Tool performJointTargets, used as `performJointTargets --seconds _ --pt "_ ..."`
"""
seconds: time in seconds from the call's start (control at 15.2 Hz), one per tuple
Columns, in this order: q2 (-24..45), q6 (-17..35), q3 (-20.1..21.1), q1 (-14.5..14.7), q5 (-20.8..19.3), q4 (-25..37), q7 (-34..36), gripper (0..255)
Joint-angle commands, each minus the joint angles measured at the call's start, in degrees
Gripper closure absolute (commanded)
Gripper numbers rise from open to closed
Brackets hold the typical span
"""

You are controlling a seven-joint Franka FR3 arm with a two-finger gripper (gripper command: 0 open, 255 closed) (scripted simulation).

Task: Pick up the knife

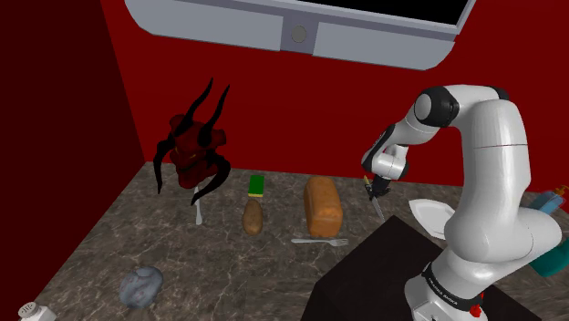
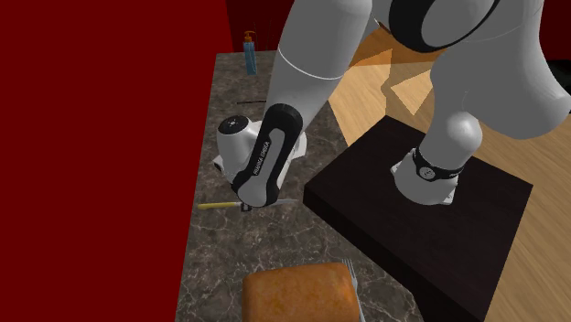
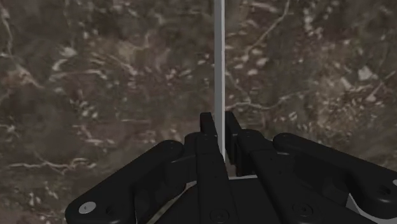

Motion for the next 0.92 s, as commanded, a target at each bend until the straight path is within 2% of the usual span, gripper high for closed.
performJointTargets --seconds 0.0,0.33,0.86 --pt "0.03 0.03 0.02 -0.01 0.01 0.01 -0.01 255" --pt "0.04 -0.11 -0.05 -0.02 -0.04 0.15 0.00 255" --pt "-6.21 -3.99 -3.66 2.95 -2.51 -2.57 2.03 255"
